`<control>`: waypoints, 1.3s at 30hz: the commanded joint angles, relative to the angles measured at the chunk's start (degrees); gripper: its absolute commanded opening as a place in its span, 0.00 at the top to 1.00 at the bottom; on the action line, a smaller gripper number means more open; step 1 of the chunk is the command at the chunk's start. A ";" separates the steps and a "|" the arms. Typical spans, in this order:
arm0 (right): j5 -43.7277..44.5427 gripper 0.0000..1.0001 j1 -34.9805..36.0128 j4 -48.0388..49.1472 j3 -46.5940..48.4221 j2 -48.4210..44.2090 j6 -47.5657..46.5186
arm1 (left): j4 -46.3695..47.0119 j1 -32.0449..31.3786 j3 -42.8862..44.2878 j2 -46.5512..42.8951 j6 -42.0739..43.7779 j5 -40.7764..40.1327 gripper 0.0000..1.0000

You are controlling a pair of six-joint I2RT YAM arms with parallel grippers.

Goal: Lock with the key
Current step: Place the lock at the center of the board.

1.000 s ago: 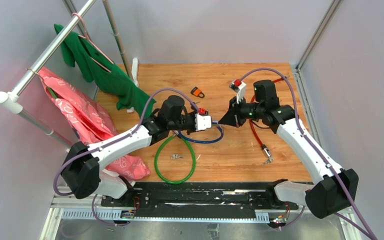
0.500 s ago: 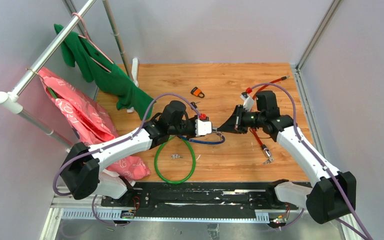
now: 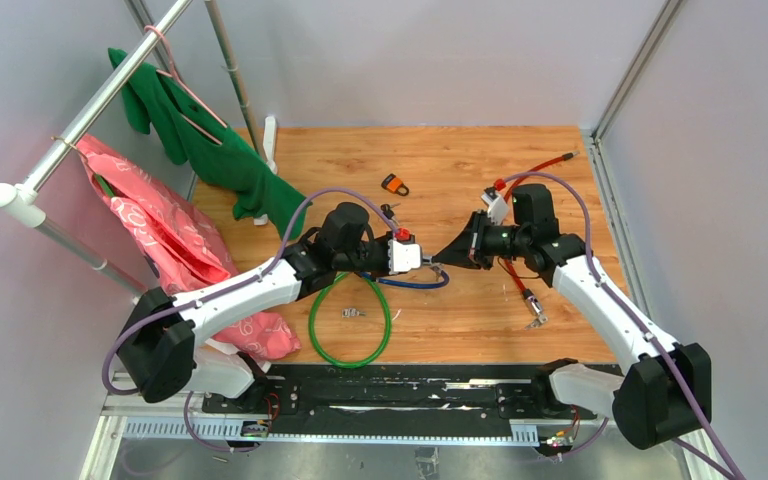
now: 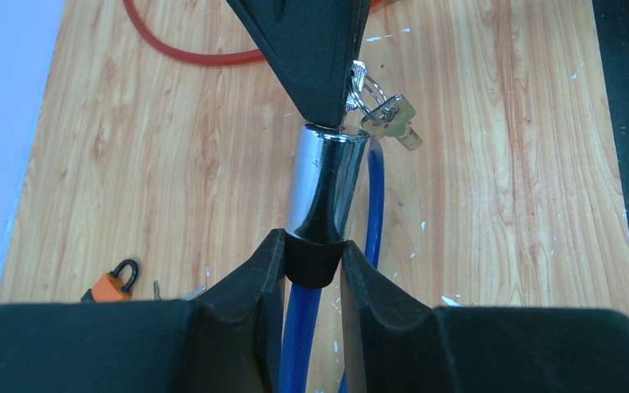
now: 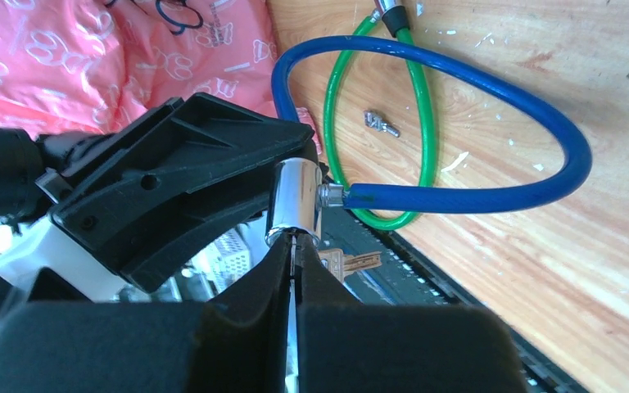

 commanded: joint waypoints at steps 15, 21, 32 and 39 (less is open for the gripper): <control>-2.35 1.00 9.48 -3.67 -1.88 -9.57 -66.31 | -8.44 1.11 4.57 0.48 -7.00 6.07 1.00; 2.39 1.00 15.70 -4.62 -5.61 -15.46 -92.45 | -11.04 1.37 5.56 0.94 -6.47 8.13 1.00; 5.07 1.00 18.32 -9.79 -5.19 -17.07 -117.24 | -12.74 1.37 5.70 1.09 -7.20 8.68 1.00; 11.90 0.54 19.82 -10.96 -3.47 -18.18 -117.13 | -13.10 1.38 5.23 0.86 -6.28 8.52 1.00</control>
